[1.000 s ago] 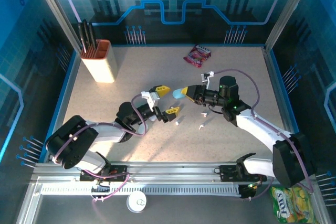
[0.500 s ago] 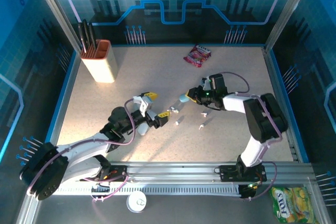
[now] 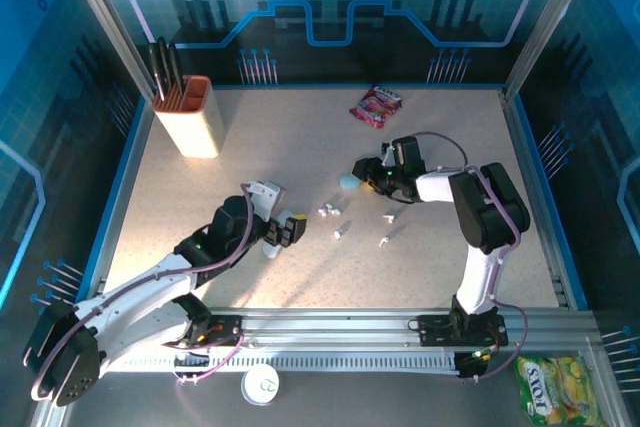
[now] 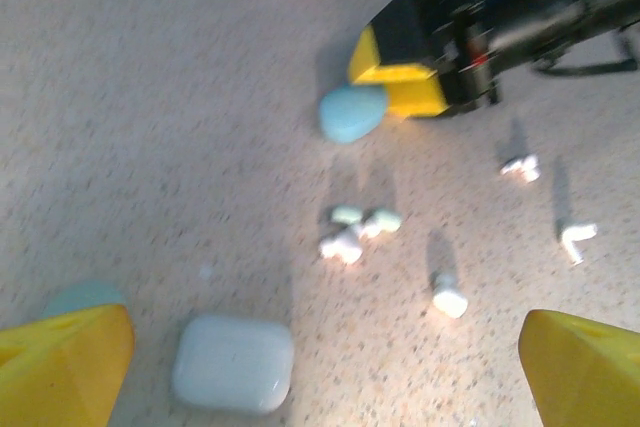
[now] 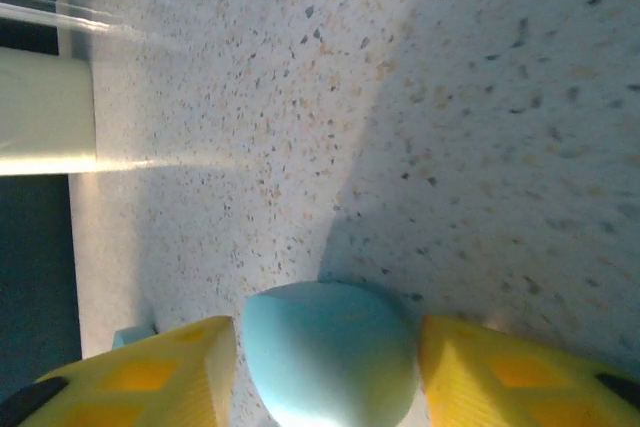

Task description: Insert the wireless bluetooth earbuds into the charging case

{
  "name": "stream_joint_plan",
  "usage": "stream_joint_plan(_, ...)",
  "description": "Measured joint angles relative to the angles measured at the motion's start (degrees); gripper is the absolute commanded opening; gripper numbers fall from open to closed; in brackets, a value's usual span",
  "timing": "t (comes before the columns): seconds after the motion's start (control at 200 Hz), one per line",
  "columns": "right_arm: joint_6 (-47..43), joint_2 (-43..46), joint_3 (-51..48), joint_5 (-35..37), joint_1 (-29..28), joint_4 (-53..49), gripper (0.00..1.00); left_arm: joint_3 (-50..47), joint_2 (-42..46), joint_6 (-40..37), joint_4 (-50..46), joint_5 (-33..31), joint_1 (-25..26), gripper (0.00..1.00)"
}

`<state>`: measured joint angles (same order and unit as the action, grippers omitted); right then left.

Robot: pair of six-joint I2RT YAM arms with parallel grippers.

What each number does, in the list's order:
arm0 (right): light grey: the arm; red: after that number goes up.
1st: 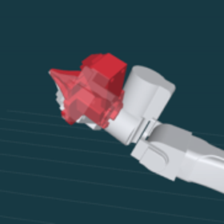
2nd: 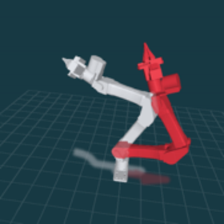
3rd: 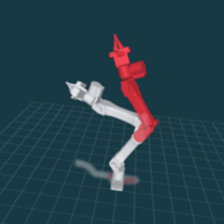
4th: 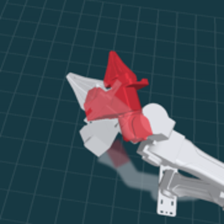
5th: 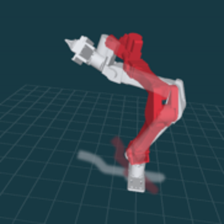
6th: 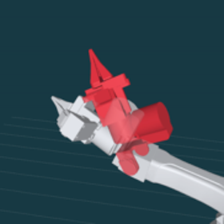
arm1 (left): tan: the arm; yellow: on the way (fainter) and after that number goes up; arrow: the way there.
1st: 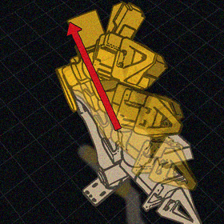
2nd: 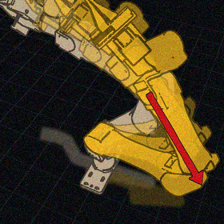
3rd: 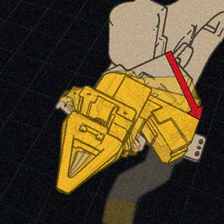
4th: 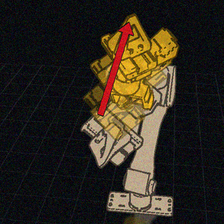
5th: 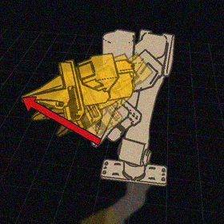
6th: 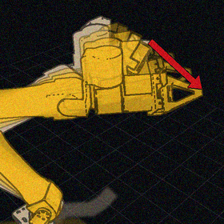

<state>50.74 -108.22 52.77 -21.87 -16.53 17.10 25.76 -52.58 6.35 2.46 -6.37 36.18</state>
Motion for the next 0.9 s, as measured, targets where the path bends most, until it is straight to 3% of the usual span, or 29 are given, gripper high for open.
stream_joint_plan(0.15, -4.04, 8.31, -2.84, 4.68, 0.28, -5.55, 0.73, 5.07, -3.13, 4.66, -10.8, -2.75, 0.0, 0.99)
stream_joint_plan(0.33, -9.73, 20.17, -5.92, 8.85, 0.22, -11.65, 0.74, 10.84, -8.61, 9.53, -21.81, -3.41, 0.0, 0.97)
stream_joint_plan(0.47, -12.46, 26.14, -7.21, 10.75, 0.2, -15.28, 0.74, 12.66, -12.26, 12.55, -28.15, -3.26, 0.0, 0.79)
stream_joint_plan(0.895, -13.29, 28.96, -9.99, 11.1, 0.2, -18.86, 0.73, 13.68, -21.4, 15.19, -34.82, -0.39, 0.11, 0.65)
